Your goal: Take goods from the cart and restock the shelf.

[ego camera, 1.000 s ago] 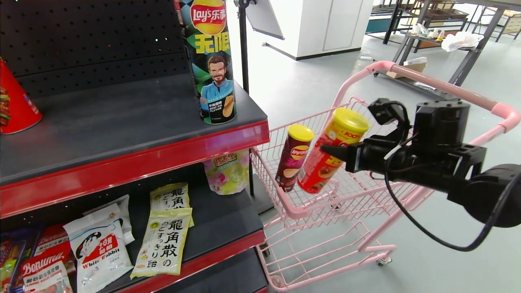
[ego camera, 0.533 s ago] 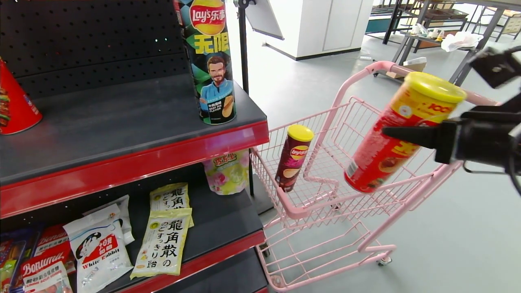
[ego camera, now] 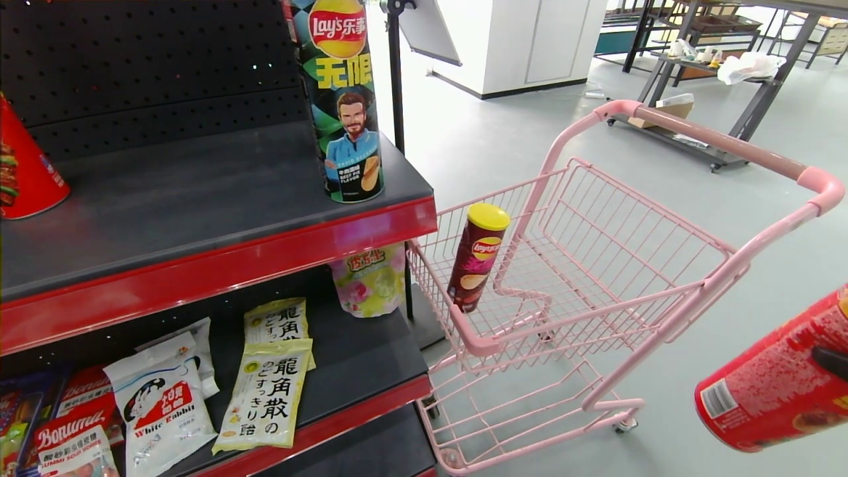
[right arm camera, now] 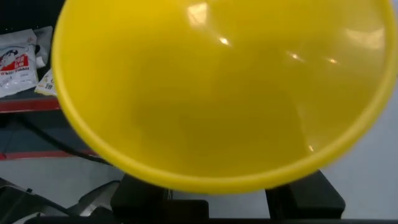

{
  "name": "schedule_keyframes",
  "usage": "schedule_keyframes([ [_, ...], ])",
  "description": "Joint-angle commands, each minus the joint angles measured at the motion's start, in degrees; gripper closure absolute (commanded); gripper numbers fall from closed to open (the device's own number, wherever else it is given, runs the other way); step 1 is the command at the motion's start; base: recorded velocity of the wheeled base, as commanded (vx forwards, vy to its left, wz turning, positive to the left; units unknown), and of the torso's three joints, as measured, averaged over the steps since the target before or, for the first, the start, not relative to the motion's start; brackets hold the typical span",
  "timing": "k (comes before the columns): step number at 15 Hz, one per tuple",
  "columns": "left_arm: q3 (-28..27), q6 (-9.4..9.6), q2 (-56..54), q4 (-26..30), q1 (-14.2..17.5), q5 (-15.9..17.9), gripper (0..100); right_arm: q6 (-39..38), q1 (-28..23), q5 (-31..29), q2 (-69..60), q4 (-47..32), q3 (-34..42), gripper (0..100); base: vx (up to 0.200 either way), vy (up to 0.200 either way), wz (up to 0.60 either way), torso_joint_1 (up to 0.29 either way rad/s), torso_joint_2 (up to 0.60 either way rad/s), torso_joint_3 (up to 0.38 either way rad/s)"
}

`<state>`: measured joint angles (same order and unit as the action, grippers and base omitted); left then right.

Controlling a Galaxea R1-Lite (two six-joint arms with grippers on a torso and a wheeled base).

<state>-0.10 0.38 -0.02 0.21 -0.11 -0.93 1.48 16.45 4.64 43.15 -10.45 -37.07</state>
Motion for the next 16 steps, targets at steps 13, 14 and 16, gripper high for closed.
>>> schedule_keyframes([
  [13,0.01,-0.03,0.02,0.06,0.02,0.05,0,1.34,-0.98,0.10,-1.93,-0.19,0.51,100,0.000,0.000,0.00,0.122,-0.35,-0.223],
  [14,0.01,0.06,0.02,0.06,0.02,0.05,0,1.43,-0.98,0.10,-1.41,-0.19,0.51,100,0.000,0.000,0.00,0.222,-0.57,-0.344],
  [16,0.01,-0.03,0.02,0.06,0.02,0.05,0,1.43,-0.98,0.01,-0.44,-0.10,0.16,100,0.000,0.000,0.00,0.234,-0.59,-0.356],
])
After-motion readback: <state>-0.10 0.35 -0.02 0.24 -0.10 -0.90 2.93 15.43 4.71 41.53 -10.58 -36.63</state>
